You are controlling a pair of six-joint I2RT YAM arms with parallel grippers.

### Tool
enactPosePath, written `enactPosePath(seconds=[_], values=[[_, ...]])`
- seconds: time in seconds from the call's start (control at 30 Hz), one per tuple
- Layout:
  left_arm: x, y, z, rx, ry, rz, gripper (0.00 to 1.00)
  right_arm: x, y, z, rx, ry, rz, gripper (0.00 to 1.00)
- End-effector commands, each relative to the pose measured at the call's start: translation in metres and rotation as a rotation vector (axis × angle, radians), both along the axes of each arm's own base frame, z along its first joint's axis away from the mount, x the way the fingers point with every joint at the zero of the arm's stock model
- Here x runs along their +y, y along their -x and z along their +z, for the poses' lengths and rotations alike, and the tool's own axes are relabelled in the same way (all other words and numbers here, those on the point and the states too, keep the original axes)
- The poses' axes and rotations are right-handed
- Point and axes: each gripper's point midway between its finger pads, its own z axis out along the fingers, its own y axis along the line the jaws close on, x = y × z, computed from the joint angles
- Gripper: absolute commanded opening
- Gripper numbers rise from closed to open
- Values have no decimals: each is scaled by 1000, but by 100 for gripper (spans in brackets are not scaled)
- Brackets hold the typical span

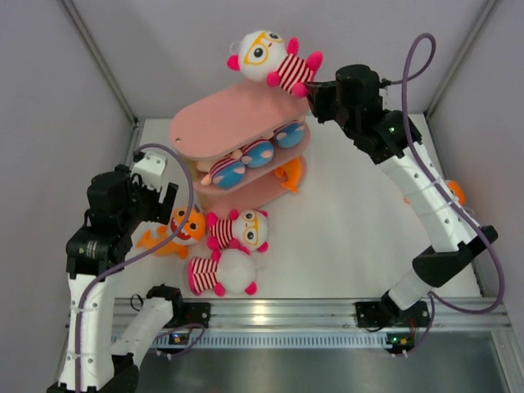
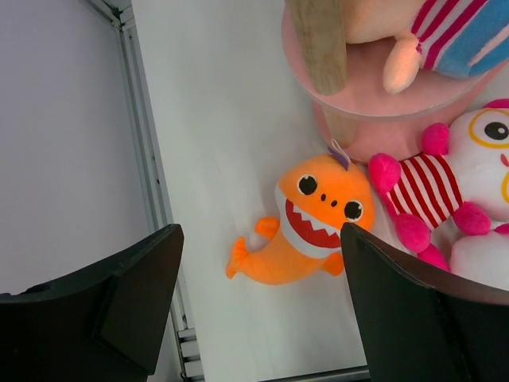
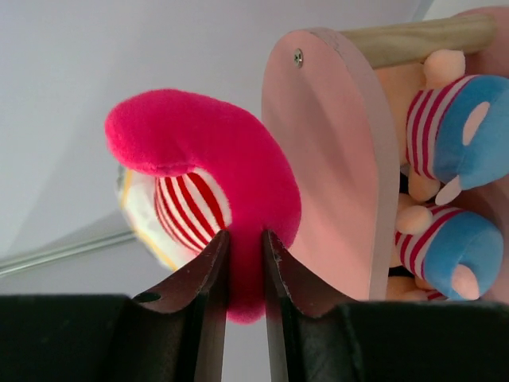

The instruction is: Place and organize the stuffed toys onto the shelf

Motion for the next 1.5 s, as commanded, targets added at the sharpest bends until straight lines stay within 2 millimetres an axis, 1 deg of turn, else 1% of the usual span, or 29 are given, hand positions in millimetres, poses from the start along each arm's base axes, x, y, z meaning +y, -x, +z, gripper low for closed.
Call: enactPosePath(seconds=[0.0, 0.17, 0.23, 0.27, 0.3, 0.37, 0.47, 0.53, 0.63, 0.67, 0.77, 0.8, 0.87, 0.9, 0.97, 1.0, 1.07, 1.1, 1.13, 1.17, 1.2, 1.23, 1.27, 1.3, 1.33, 1.37, 1.4, 1.43, 1.47], values=[[-2, 1, 3, -22, -6, -18, 86, -13, 25, 25, -51, -50, -27, 23], [-2, 3, 4, -30, -1, -19, 86, -9, 24, 10, -18, -40, -28, 22], [-2, 5, 3, -30, -2, -20, 86, -8, 22, -3, 7, -35, -31, 22], [-2, 5, 4, -31, -3, -21, 86, -9, 23, 0, 1, -57, -40, 22], [-2, 5, 4, -33, -5, -21, 86, -9, 23, -6, 3, -55, -39, 21], [-2, 5, 4, -32, -8, -23, 87, -8, 24, -1, -18, -79, -32, 22], [-2, 4, 3, -29, -12, -25, 87, -7, 23, -4, -11, -74, -34, 23], [-2, 4, 5, -32, -8, -23, 87, -5, 21, -12, 5, -86, -41, 23], [-2, 5, 5, -34, -5, -20, 87, 2, 20, -12, -15, -163, -37, 23], [-1, 5, 5, -33, -6, -19, 87, 3, 20, -7, -25, -166, -39, 24], [0, 5, 5, -34, -13, -15, 87, -2, 23, 2, -49, -163, -55, 32], [0, 5, 5, -34, -14, -17, 87, -1, 25, 4, -56, -163, -53, 38], [-1, 5, 5, -32, -12, -20, 87, -6, 27, 8, -73, -136, -59, 45], [-1, 5, 5, -30, -9, -20, 87, -12, 31, 14, -94, -127, -72, 49], [-2, 5, 5, -32, -7, -21, 87, -20, 38, 22, -132, -68, -75, 52], [-2, 4, 5, -30, -7, -21, 87, -30, 46, 32, -162, -45, -86, 56], [-1, 4, 4, -27, -9, -20, 87, -42, 55, 38, -212, 83, -80, 61], [-1, 4, 4, -26, -10, -20, 87, -56, 67, 44, -238, 118, -85, 66], [-1, 4, 3, -24, -12, -22, 87, -67, 73, 44, -261, 213, -93, 69], [-1, 4, 3, -24, -12, -23, 87, -71, 76, 38, -282, 262, -90, 72], [-1, 4, 3, -24, -14, -22, 87, -92, 95, 52, -334, 278, -109, 79], [-1, 4, 3, -23, -15, -21, 87, -106, 103, 51, -350, 364, -127, 80], [0, 3, 3, -23, -18, -18, 87, -128, 121, 51, -355, 400, -150, 83], [1, 3, 2, -21, -22, -16, 87, -141, 128, 49, -350, 442, -173, 84], [1, 4, 3, -22, -25, -14, 87, -166, 137, 43, -323, 541, -239, 86], [2, 3, 1, -18, -28, -14, 87, -183, 144, 33, -288, 592, -280, 89], [2, 3, 1, -17, -30, -10, 87, -211, 162, 18, -232, 657, -324, 93], [2, 3, 0, -13, -29, -9, 87, -243, 173, 7, -160, 725, -457, 96], [2, 2, -2, -9, -27, -10, 87, -265, 186, -15, -105, 759, -525, 98]])
